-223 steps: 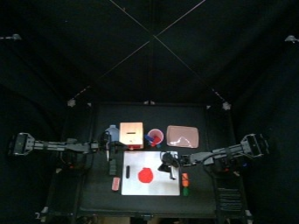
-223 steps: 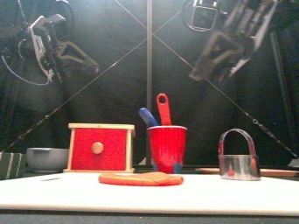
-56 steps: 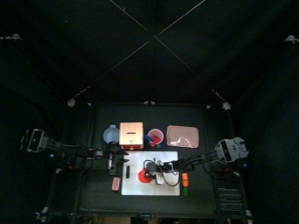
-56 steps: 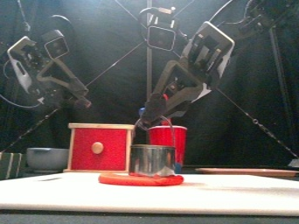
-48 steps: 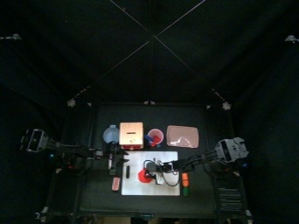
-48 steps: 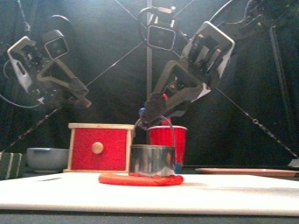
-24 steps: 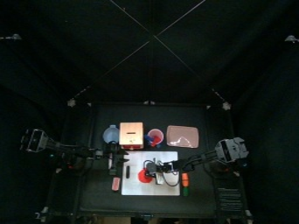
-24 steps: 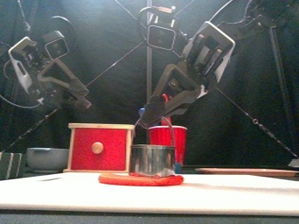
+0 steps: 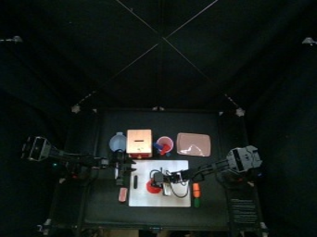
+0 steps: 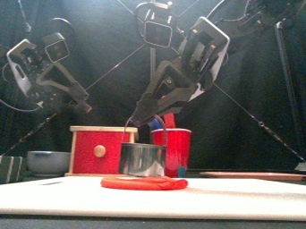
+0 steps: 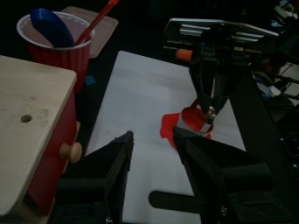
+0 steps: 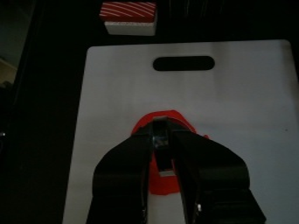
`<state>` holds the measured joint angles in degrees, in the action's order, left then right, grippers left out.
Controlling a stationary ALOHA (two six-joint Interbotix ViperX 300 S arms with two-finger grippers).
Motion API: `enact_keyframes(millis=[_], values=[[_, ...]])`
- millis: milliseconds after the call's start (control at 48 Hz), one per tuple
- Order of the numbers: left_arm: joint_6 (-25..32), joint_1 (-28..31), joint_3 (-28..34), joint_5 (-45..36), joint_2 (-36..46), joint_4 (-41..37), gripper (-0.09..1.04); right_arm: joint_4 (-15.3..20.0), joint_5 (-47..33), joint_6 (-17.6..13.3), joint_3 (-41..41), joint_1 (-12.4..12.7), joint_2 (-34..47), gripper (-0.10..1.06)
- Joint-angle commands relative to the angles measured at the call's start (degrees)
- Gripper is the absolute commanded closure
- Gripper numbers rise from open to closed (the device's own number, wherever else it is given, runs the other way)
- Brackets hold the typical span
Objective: Get the cutter from the drawer then cut the dough then place the extra dough in the bowl
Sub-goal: Cut the dough
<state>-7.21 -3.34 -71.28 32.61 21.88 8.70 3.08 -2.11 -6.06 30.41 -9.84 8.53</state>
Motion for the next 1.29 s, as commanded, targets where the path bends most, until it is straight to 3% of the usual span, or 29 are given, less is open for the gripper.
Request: enact_keyframes(millis=[21, 250, 542, 750, 875, 958, 1042, 1188, 1292], values=[[0.1, -0.1, 0.6, 0.2, 0.4, 0.0, 0.14, 0.8, 0.6, -0.1, -1.3, 0.1, -1.3, 0.40], [0.1, 0.1, 0.6, 0.2, 0.4, 0.0, 0.14, 2.0, 0.9, 0.0, -1.7, 0.2, -1.1, 0.39], [0.2, 0.2, 0.6, 0.2, 0.4, 0.0, 0.14, 1.8, 0.9, 0.1, -2.5, 0.3, -0.4, 0.14], [0.4, -0.1, 0.8, 0.2, 0.4, -0.1, 0.13, 0.4, 1.0, 0.4, -1.4, 0.3, -3.2, 0.13], [0.1, -0.6, 1.1, 0.2, 0.4, -2.8, 0.10, -0.5, 0.4, 0.1, 4.0, 0.5, -8.7, 0.13], [0.3, -2.2, 2.1, 1.1, 0.3, -2.8, 0.06, 0.4, -3.0, 0.0, 8.4, 0.5, -12.2, 0.13], [0.6, -3.5, 2.5, 3.9, -0.8, -2.9, 0.03, 2.7, -11.9, 0.0, 13.7, 0.4, -13.6, 0.13], [3.7, -6.0, 1.8, 15.0, -6.3, -2.9, 0.03, 6.8, -29.2, 0.1, 20.7, -0.2, -12.6, 0.13], [4.7, -9.4, 2.2, 23.0, -13.4, 0.8, 0.03, 9.3, -33.4, 0.7, 20.9, -2.0, -9.1, 0.13]])
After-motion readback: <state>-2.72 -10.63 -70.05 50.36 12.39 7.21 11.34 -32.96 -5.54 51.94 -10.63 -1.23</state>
